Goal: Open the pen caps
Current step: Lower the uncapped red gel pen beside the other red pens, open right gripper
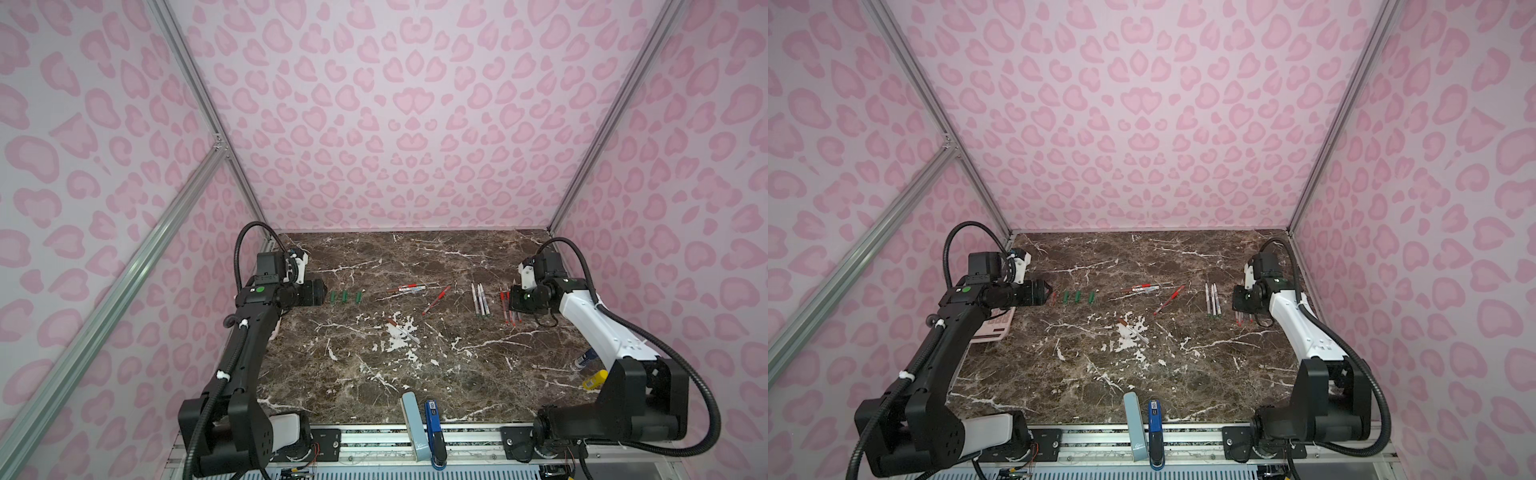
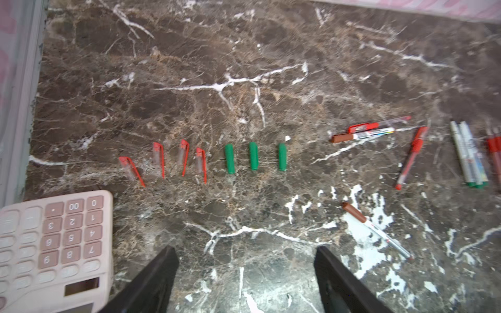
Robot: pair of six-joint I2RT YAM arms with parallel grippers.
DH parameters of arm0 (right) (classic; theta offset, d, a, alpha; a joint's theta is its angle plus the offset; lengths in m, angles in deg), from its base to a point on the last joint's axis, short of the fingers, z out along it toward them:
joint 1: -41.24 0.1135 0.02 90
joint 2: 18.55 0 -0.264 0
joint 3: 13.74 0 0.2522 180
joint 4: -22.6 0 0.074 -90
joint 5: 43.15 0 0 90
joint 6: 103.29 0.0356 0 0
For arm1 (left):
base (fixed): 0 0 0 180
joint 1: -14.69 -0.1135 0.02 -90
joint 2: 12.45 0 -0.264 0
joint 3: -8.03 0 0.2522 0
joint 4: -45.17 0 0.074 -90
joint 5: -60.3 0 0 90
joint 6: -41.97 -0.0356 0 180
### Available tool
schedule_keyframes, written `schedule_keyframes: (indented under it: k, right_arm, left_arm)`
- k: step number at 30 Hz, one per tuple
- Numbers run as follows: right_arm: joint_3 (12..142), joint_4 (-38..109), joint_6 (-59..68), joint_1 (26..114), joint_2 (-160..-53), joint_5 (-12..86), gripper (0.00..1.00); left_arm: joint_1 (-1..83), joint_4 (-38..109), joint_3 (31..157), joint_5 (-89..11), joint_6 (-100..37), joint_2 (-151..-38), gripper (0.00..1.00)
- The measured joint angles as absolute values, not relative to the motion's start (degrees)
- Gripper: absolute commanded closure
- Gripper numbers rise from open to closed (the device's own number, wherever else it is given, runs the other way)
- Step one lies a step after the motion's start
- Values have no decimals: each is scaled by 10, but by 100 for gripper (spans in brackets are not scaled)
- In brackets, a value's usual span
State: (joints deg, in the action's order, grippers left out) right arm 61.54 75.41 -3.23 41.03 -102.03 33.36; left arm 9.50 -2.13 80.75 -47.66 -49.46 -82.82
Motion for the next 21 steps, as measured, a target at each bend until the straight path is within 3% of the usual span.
schedule_keyframes:
  k: [7, 21]
  right_arm:
    - [674, 751, -53, 410, -1125, 354, 98]
    - [746, 742, -38, 445, -1276, 373, 96]
  left_arm:
    - [96, 44, 721, -537, -484, -730, 4]
    - [83, 69, 719, -573, -466, -725, 2]
